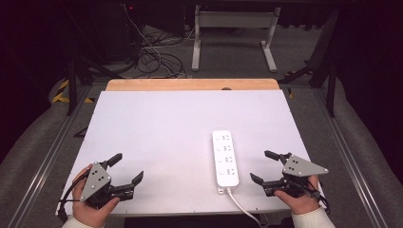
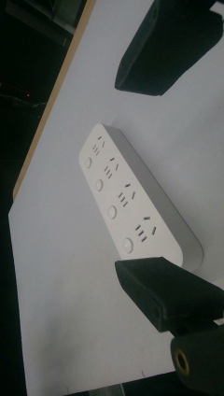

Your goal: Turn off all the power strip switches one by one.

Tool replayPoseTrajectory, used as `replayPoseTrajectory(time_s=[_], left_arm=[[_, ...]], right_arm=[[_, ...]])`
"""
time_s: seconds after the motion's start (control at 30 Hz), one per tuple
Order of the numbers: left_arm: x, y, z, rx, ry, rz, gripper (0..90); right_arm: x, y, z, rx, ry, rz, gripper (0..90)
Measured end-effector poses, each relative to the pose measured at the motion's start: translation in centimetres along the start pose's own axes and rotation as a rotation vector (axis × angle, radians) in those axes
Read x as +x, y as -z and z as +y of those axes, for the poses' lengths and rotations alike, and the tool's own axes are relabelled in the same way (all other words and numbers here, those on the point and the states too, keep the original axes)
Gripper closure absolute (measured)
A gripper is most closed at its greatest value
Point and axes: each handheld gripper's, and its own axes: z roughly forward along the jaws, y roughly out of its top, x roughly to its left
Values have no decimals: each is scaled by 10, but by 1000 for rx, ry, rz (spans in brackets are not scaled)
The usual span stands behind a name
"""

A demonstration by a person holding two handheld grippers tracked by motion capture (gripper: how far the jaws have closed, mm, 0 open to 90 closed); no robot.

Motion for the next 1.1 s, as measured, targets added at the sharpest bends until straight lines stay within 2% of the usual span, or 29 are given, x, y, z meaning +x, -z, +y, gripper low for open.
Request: replayPoseTrajectory(time_s=[0.2,0.57,0.73,0.93,1.1], left_arm=[[0,-1,0,-1,5,8,134],[0,0,0,5,-10,17,138],[1,0,0,5,-9,21,141],[1,0,0,5,-10,21,142],[1,1,0,3,-10,22,143]], right_arm=[[0,0,0,0,-1,-4,114],[-1,1,4,-1,6,-3,104],[-3,-1,7,8,-1,-15,139],[-6,-4,15,8,-5,22,194],[-8,-15,28,4,-2,60,209]])
